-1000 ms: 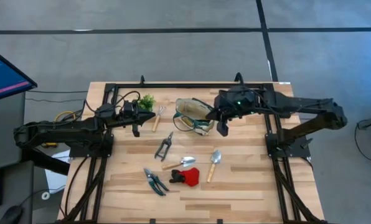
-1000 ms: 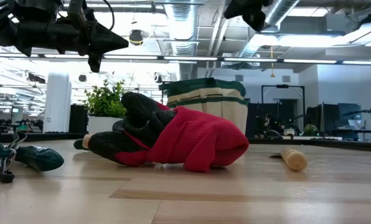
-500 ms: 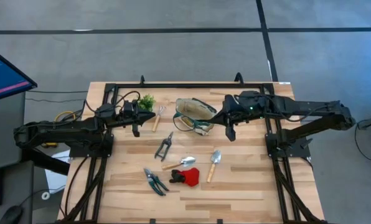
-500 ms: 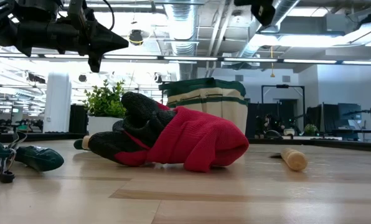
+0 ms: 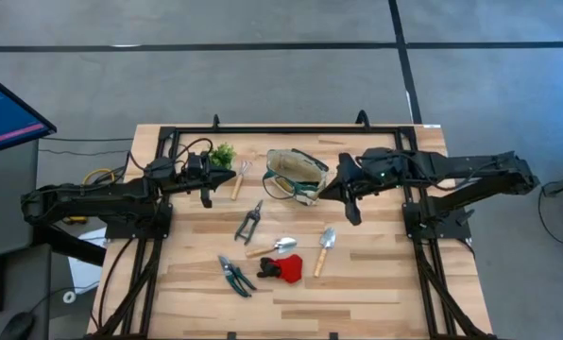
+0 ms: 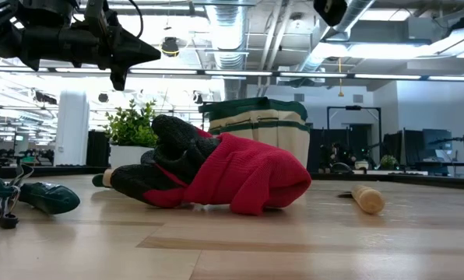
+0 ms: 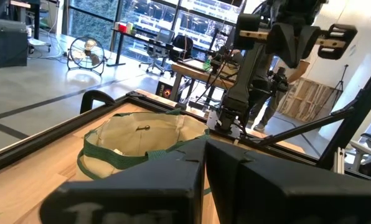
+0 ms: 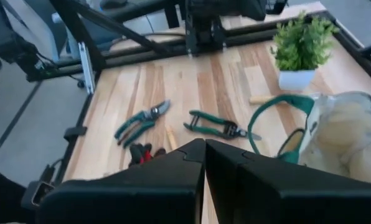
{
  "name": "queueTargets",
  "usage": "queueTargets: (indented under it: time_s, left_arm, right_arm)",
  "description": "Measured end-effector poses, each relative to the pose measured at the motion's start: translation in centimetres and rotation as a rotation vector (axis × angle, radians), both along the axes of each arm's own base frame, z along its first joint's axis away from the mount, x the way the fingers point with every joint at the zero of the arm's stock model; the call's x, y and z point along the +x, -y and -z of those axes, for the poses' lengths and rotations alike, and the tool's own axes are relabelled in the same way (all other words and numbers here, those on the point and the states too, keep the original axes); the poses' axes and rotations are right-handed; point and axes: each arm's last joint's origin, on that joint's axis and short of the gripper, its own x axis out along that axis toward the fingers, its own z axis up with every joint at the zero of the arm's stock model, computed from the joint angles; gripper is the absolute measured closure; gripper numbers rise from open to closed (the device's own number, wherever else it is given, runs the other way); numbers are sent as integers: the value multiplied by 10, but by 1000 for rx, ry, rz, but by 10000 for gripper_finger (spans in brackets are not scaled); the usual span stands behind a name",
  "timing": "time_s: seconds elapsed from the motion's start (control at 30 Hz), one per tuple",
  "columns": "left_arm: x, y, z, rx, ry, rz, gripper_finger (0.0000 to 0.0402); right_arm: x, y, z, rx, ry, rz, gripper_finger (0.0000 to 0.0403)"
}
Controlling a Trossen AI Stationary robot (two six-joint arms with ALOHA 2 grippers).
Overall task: Pick & Place Garden tools in Gardening bag
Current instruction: Put the bottom shear scissor into the gardening bag
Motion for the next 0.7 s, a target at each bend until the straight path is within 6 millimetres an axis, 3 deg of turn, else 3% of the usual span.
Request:
queueTargets:
  time_s: [0.7]
  left_arm:
    - [0,0,0,0,0,0,399]
  right_arm:
    - [4,-4,3,24,-13,-5,398]
